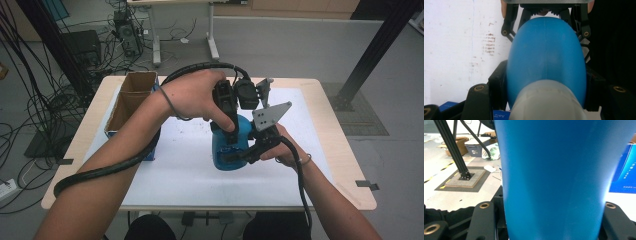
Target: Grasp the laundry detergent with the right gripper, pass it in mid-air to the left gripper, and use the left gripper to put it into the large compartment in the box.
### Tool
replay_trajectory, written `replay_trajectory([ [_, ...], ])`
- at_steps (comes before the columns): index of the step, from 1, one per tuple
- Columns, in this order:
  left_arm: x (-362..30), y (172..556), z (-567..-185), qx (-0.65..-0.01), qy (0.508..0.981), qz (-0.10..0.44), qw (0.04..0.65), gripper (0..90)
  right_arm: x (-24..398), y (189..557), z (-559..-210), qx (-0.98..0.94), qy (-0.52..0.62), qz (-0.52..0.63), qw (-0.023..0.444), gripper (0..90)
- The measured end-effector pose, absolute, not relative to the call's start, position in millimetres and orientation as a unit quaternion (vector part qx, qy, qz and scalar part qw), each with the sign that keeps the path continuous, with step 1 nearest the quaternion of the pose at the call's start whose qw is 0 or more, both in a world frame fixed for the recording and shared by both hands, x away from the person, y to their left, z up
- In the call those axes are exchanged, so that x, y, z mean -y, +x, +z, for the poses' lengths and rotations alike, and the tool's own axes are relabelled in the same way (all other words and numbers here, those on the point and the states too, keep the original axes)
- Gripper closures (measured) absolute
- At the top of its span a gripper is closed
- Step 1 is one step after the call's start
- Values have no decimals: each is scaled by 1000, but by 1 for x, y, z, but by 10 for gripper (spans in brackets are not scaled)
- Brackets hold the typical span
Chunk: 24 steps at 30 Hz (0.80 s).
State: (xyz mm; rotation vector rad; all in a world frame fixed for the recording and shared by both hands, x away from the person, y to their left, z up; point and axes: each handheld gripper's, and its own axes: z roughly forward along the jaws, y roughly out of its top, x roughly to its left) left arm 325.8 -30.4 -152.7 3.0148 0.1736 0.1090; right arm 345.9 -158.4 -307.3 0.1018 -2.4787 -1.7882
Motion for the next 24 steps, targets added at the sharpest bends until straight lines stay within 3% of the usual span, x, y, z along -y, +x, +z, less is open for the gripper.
replay_trajectory([
  [24,29,325,-151,-58,996,38,63,377,157,346,-305,810,34,-584,41,439],
])
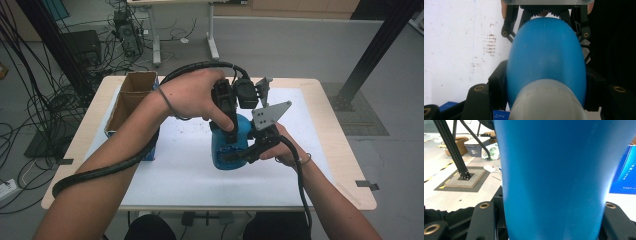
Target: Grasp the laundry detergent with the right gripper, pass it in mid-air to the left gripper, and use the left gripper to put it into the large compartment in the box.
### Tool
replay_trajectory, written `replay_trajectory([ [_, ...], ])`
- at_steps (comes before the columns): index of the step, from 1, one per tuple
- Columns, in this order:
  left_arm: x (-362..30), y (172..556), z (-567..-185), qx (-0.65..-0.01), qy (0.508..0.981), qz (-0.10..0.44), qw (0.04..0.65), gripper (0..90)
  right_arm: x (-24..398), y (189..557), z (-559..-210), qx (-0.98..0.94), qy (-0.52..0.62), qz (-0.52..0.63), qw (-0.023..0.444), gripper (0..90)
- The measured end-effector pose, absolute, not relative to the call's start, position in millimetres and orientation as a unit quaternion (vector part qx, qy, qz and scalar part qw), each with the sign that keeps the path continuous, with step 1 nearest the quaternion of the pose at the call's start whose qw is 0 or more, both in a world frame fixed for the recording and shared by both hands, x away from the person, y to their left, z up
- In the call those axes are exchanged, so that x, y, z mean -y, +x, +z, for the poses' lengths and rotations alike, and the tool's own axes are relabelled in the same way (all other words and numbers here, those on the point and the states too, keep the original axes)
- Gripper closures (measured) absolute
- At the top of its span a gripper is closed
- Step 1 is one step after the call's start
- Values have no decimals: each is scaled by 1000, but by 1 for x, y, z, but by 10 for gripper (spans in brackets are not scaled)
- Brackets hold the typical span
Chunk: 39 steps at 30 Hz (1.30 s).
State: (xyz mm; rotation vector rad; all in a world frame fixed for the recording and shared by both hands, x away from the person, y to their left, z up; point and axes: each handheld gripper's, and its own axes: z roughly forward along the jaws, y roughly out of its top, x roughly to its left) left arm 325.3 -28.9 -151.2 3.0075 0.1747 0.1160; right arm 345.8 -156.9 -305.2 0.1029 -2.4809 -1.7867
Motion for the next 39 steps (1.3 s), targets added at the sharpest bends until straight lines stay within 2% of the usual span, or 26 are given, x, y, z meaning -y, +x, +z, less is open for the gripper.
replay_trajectory([
  [39,28,327,-151,-61,996,40,58,378,155,348,-305,811,34,-582,44,438],
])
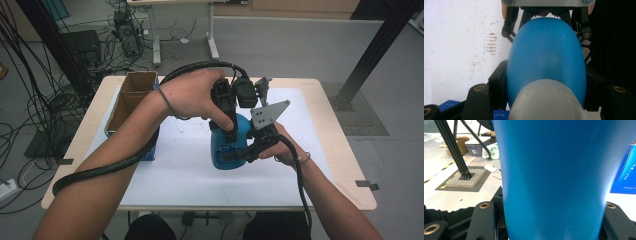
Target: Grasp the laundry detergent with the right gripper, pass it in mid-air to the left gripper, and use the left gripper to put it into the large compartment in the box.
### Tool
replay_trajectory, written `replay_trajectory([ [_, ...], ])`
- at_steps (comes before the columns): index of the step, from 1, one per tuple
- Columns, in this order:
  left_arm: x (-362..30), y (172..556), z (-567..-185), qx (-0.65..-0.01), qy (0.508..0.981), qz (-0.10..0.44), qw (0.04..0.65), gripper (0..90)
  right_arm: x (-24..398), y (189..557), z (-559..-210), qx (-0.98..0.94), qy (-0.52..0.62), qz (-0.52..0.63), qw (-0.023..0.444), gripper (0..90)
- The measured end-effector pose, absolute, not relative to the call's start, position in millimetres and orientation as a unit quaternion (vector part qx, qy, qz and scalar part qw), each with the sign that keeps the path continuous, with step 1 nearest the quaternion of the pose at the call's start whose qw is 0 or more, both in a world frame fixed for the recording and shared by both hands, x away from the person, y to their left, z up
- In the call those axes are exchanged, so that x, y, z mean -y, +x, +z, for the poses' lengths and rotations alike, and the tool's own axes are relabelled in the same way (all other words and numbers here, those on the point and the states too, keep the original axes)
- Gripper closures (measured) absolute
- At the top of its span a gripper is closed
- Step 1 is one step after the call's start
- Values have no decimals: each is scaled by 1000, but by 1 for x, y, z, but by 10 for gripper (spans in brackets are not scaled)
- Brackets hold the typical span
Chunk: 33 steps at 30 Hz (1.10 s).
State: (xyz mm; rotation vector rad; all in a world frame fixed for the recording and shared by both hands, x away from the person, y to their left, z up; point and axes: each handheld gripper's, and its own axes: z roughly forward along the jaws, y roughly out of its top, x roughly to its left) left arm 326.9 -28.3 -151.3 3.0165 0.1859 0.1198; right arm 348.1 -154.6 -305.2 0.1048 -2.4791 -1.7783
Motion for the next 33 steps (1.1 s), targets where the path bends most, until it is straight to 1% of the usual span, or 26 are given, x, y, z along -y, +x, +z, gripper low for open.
replay_trajectory([
  [19,30,327,-149,-65,995,44,56,380,156,349,-304,808,33,-587,40,436],
  [27,32,327,-148,-68,995,49,48,380,156,349,-304,805,29,-591,35,421],
  [31,31,328,-149,-75,995,46,48,380,157,349,-303,797,30,-601,46,367],
  [32,31,328,-149,-76,995,48,46,379,158,349,-303,798,29,-601,40,334],
  [33,31,329,-149,-77,995,50,44,380,158,349,-303,797,25,-601,43,327],
])
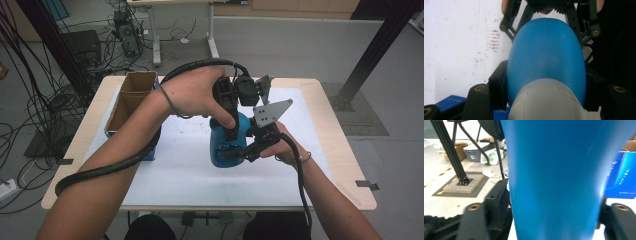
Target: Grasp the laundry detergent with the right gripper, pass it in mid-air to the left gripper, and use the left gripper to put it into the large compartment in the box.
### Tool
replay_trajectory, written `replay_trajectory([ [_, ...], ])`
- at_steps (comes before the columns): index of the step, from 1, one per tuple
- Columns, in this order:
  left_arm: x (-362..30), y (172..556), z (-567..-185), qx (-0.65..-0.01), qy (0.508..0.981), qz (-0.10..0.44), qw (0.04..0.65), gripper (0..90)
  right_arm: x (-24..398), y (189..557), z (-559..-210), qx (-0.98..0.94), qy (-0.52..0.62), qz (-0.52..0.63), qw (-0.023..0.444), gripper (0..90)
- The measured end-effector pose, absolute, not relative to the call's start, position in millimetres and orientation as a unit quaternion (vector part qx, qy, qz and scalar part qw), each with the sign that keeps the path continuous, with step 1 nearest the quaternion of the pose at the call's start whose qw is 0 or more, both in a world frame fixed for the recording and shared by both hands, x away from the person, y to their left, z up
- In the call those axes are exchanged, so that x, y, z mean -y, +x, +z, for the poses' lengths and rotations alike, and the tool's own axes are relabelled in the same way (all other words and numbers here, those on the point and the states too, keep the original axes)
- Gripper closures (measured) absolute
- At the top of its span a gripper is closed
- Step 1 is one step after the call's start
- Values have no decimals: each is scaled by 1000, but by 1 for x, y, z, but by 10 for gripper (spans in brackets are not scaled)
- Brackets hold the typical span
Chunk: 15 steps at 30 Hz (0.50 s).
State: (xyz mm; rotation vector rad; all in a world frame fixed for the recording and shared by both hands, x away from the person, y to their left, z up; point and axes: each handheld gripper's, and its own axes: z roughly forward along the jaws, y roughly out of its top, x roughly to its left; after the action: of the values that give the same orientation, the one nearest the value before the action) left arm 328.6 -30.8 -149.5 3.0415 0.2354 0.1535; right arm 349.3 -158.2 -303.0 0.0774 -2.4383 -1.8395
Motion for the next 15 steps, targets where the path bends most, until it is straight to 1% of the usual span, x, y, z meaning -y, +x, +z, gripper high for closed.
replay_trajectory([
  [4,30,329,-149,-81,994,53,43,379,159,350,-303,798,21,-600,51,265],
  [12,27,331,-146,-90,993,54,48,379,157,351,-305,801,-3,-597,45,72],
  [15,27,331,-144,-92,993,54,50,380,156,351,-304,803,-4,-594,45,45],
])
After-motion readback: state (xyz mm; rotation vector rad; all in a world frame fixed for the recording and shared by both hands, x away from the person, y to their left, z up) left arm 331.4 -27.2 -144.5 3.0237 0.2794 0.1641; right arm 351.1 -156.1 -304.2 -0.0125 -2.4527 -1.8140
